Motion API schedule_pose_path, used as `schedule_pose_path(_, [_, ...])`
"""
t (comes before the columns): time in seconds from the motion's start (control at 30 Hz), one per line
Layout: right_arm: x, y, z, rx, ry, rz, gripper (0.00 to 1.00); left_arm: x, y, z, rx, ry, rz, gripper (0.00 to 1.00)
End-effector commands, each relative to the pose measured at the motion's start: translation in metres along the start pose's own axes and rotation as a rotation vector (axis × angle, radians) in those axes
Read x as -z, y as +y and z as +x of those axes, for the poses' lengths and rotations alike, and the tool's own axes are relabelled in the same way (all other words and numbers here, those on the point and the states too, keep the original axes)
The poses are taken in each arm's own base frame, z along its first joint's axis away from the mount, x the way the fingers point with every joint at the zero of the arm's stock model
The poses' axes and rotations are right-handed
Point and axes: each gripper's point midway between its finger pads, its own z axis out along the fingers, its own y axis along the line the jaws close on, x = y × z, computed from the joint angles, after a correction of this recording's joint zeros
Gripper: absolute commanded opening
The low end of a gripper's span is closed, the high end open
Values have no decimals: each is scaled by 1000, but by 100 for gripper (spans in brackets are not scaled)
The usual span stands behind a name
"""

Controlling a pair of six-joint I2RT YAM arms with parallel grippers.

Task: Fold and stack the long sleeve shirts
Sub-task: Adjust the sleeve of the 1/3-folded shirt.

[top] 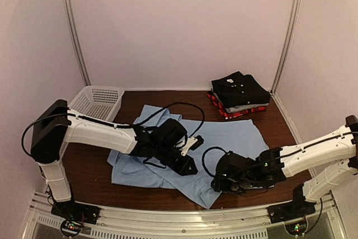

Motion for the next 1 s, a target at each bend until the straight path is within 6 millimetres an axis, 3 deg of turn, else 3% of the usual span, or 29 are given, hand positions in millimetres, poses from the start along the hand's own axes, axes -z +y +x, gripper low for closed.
schedule_pose_path(0.0, [8,-22,-6,-10,-55,109,49,9,-4,-5,-40,-35,-7,16])
schedule_pose_path(0.27, [26,-35,-4,-59,-64,84,39,10,-4,-8,-44,-43,-12,16])
schedule_pose_path(0.57, [33,-54,8,-120,-56,58,37,11,-5,-8,-43,-44,-9,16])
schedule_pose_path(0.7, [33,-56,12,-126,-46,53,37,10,-4,-9,-44,-42,-12,16])
schedule_pose_path(0.97, [33,-60,16,-189,-49,-10,49,9,-5,-10,-48,-38,-10,16])
